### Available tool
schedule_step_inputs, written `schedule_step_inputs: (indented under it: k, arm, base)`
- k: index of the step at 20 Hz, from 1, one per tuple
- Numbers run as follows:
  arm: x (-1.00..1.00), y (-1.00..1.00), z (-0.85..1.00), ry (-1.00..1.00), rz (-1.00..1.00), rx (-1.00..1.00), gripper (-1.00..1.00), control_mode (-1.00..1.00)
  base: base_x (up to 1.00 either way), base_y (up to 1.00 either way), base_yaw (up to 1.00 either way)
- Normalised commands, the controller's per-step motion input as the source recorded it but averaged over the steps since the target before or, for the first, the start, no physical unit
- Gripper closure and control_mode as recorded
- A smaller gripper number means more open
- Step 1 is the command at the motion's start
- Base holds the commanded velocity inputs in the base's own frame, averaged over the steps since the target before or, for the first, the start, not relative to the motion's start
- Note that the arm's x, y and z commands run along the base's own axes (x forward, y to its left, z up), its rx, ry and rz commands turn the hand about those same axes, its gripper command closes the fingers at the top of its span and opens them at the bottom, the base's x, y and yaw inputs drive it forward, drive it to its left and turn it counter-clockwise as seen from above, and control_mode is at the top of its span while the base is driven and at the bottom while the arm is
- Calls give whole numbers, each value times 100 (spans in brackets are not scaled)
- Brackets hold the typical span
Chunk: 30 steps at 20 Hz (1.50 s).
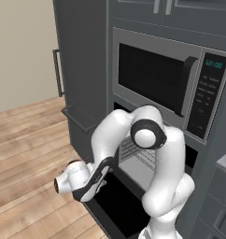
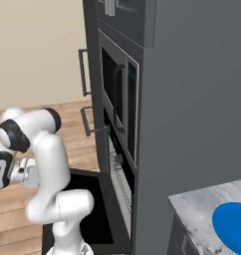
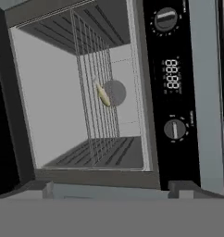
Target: Place the fish on the rack of the oven, and slide the rack back inside. Close the oven door.
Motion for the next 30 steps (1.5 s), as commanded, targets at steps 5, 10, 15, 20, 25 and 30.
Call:
schedule_step_inputs:
  k: [5, 10, 15, 20, 25, 30]
  arm:
    - [-68, 100, 8, 6, 8, -13, -100, -100]
    - [-42, 100, -4, 3, 3, -17, -100, -100]
    - [-1, 98, -26, 6, 0, -22, -100, -100]
    - [4, 86, -62, 9, 0, -21, -100, -100]
    - [3, 49, -83, 13, 0, -7, -100, -100]
    - [36, 19, -86, 9, 0, -3, -100, -100]
  base:
    - [0, 0, 0]
    - [0, 0, 0]
    - [0, 0, 0]
    - [0, 0, 0]
    - [0, 0, 0]
    - [0, 0, 0]
